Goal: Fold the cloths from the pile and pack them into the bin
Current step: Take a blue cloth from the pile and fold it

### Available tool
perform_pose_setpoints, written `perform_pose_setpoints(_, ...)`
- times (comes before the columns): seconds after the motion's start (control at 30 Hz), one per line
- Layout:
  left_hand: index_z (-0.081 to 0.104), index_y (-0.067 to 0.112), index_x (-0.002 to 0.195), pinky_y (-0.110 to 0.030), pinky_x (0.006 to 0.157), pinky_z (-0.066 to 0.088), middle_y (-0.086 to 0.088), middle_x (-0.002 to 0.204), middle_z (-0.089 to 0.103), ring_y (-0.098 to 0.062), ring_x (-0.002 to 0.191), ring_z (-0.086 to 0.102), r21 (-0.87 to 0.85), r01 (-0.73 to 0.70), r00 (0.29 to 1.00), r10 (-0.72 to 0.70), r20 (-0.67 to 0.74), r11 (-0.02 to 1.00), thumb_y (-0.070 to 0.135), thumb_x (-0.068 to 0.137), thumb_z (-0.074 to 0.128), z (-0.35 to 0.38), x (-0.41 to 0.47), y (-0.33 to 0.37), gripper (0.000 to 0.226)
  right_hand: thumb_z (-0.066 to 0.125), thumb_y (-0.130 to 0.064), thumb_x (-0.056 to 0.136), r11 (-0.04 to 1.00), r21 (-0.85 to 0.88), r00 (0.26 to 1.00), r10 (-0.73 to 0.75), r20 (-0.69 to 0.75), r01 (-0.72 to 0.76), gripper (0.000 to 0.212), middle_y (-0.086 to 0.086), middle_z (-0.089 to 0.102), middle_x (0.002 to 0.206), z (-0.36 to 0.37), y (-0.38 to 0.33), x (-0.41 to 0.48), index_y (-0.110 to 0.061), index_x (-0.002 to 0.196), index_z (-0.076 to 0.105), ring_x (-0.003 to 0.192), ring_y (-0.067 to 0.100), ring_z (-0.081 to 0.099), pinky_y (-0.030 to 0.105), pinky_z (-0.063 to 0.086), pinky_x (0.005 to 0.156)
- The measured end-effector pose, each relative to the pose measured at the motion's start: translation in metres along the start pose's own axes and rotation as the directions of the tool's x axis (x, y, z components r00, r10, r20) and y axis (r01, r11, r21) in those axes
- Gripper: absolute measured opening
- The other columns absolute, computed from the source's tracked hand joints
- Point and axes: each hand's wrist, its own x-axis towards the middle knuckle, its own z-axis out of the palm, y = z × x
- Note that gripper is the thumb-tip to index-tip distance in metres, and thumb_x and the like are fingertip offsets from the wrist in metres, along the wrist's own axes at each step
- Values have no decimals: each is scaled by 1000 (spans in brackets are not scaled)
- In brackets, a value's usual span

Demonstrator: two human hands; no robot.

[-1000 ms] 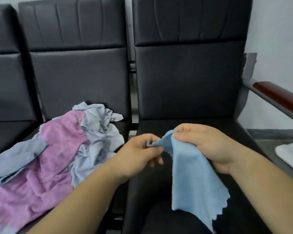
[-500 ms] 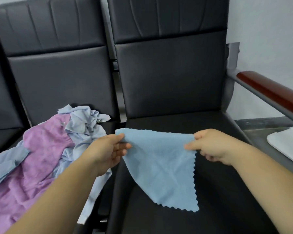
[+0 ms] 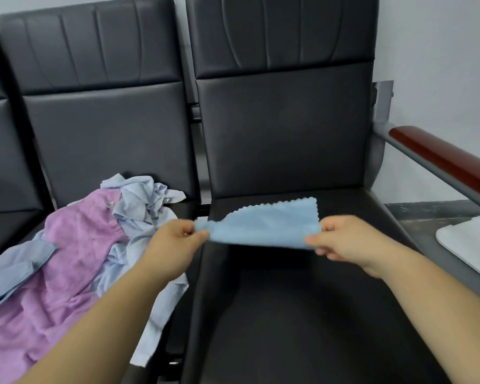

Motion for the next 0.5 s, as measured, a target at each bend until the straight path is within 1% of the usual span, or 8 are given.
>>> perform_pose_setpoints(0.07, 64, 18, 59, -25, 56, 33, 6, 54, 42, -9, 53, 37, 81, 95, 987, -104, 123, 992, 17, 87, 69, 0, -1, -10, 28, 80, -26, 87, 973, -196, 982, 145, 119, -120, 19, 3, 69, 76, 3, 7, -3, -15, 81, 66, 72, 11, 65, 22, 50, 59)
perform_pose_setpoints(0.13, 65, 3, 72, -28, 62, 37, -1, 62, 52, -12, 61, 46, 117, 180, 948, -204, 243, 977, 25, 74, 67, 1, -4, -16, 22, 80, -27, 86, 941, -273, 951, 252, 177, -199, 16, -1, 63, 66, 6, 9, -6, -18, 85, 67, 62, 9, 58, 21, 44, 54)
perform_pose_setpoints(0.17, 64, -5, 80, -30, 64, 39, -4, 67, 56, -14, 63, 51, 119, 209, 925, -236, 299, 971, 27, 67, 64, 1, -4, -19, 35, 81, -26, 86, 931, -296, 943, 274, 187, -212, 15, -2, 61, 61, 6, 10, -6, -18, 87, 68, 57, 8, 55, 20, 42, 52)
perform_pose_setpoints(0.2, 64, -7, 84, -29, 63, 40, -4, 68, 60, -14, 63, 55, 122, 236, 899, -264, 348, 964, 27, 64, 62, 1, -5, -21, 40, 81, -25, 85, 925, -309, 939, 288, 188, -222, 16, -4, 59, 58, 7, 10, -7, -17, 87, 67, 54, 7, 53, 20, 40, 50)
perform_pose_setpoints(0.27, 66, 1, 84, -24, 61, 41, -1, 66, 65, -12, 62, 61, 148, 258, 862, -297, 411, 955, 23, 72, 66, 3, -6, -25, 25, 81, -24, 84, 921, -320, 939, 291, 183, -223, 20, -5, 56, 54, 7, 13, -5, -17, 79, 63, 50, 7, 51, 20, 39, 49)
perform_pose_setpoints(0.33, 65, 8, 82, -25, 62, 43, 0, 65, 66, -12, 62, 64, 128, 274, 855, -303, 422, 953, 13, 86, 65, 7, -4, -29, 6, 81, -23, 83, 918, -317, 939, 301, 165, -239, 26, -4, 56, 58, 8, 16, -3, -19, 73, 57, 51, 7, 52, 20, 40, 49)
perform_pose_setpoints(0.43, 61, 9, 80, -26, 61, 43, 0, 59, 61, -12, 55, 59, -7, 318, 868, -288, 404, 948, 6, 93, 59, 15, 0, -36, 13, 81, -22, 82, 914, -311, 939, 315, 138, -261, 24, 1, 60, 74, 10, 22, 0, -19, 73, 58, 64, 11, 57, 21, 45, 54)
perform_pose_setpoints(0.5, 58, 7, 85, -24, 56, 40, 1, 59, 54, -12, 52, 50, -89, 314, 884, -257, 390, 945, 4, 94, 57, 22, 3, -39, 10, 80, -21, 82, 917, -306, 948, 299, 106, -255, 23, 2, 61, 81, 11, 24, 2, -19, 73, 58, 71, 13, 59, 22, 47, 56)
